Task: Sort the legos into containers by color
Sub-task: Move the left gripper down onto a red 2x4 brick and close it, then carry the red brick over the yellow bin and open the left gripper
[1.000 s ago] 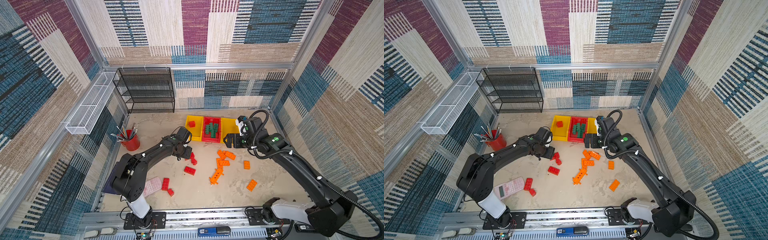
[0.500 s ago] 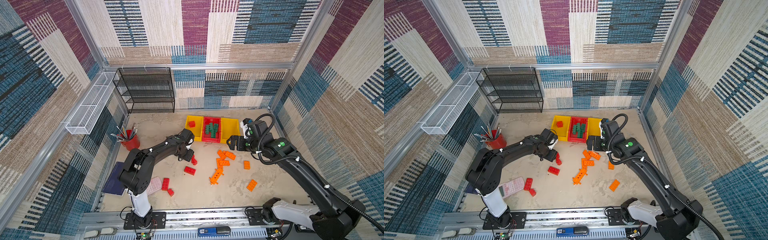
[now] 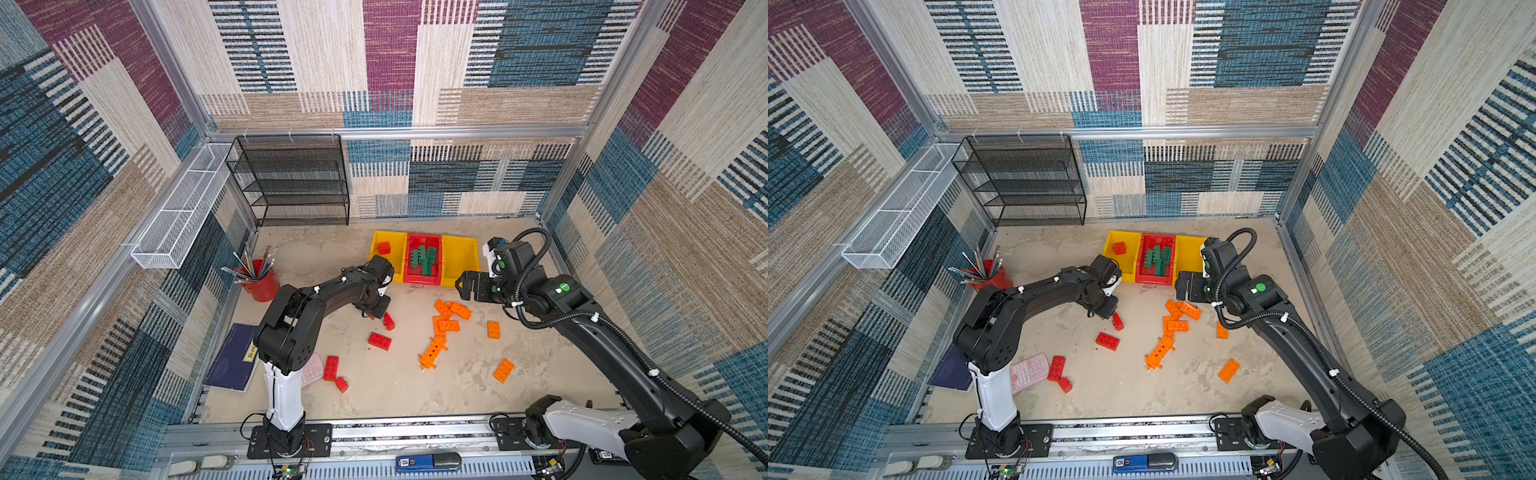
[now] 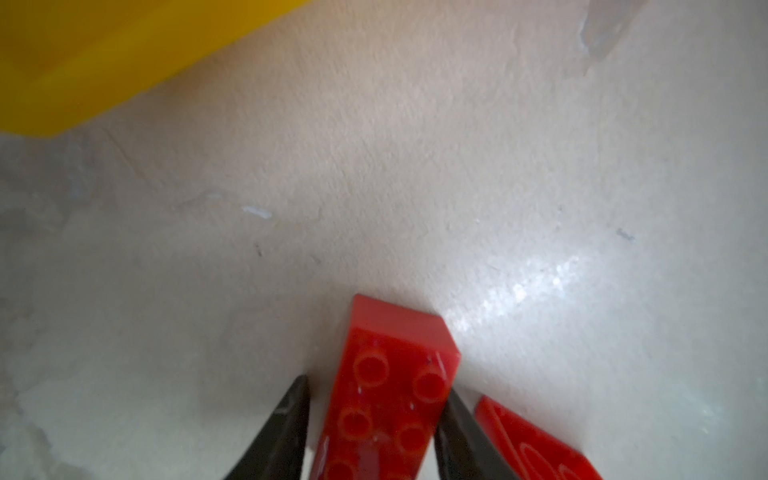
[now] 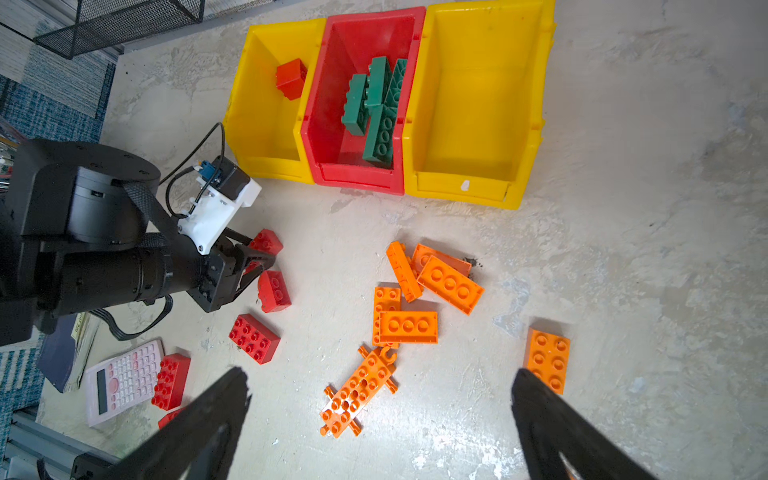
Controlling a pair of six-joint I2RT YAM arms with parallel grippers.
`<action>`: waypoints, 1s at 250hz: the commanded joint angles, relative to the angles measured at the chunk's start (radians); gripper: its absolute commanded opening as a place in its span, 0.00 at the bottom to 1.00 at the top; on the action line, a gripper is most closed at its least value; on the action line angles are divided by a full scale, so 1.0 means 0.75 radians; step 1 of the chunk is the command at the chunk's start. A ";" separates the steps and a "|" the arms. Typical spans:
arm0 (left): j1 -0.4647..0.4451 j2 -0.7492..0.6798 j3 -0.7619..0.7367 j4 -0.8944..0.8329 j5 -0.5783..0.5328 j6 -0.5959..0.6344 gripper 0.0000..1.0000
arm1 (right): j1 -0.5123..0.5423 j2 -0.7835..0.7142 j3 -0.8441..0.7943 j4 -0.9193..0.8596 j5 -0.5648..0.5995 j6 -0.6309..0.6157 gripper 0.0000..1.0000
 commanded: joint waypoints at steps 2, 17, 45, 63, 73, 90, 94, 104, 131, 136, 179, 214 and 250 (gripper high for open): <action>-0.001 0.010 0.013 -0.060 -0.016 0.006 0.38 | 0.000 0.018 0.014 0.012 0.035 -0.016 1.00; -0.001 0.007 0.035 -0.094 -0.021 0.002 0.36 | 0.000 0.032 0.023 0.020 0.034 -0.026 1.00; -0.001 -0.013 0.101 -0.161 -0.040 -0.008 0.33 | 0.000 0.055 0.035 0.038 0.030 -0.037 1.00; -0.001 -0.019 0.179 -0.210 -0.058 -0.016 0.33 | 0.000 0.062 0.035 0.053 0.026 -0.039 1.00; -0.001 -0.012 0.236 -0.241 -0.067 -0.018 0.32 | -0.001 0.068 0.033 0.061 0.026 -0.040 1.00; -0.001 0.014 0.357 -0.303 -0.075 -0.022 0.32 | 0.000 0.076 0.029 0.072 0.028 -0.045 1.00; -0.001 0.022 0.388 -0.316 -0.076 -0.024 0.32 | 0.000 0.079 0.030 0.075 0.028 -0.045 1.00; -0.001 0.052 0.476 -0.354 -0.077 -0.028 0.32 | 0.000 0.087 0.031 0.080 0.031 -0.049 1.00; 0.004 0.161 0.730 -0.451 -0.075 -0.043 0.32 | 0.000 0.098 0.030 0.103 0.034 -0.048 1.00; 0.004 0.185 0.779 -0.466 -0.069 -0.045 0.32 | -0.001 0.099 0.028 0.108 0.031 -0.049 1.00; 0.012 0.426 1.189 -0.584 -0.038 -0.063 0.33 | -0.001 0.132 0.054 0.132 0.022 -0.051 1.00; 0.030 0.596 1.426 -0.628 -0.040 -0.080 0.32 | 0.000 0.169 0.086 0.132 0.028 -0.056 1.00; 0.056 0.679 1.533 -0.618 -0.076 -0.094 0.33 | -0.002 0.206 0.125 0.116 0.046 -0.064 1.00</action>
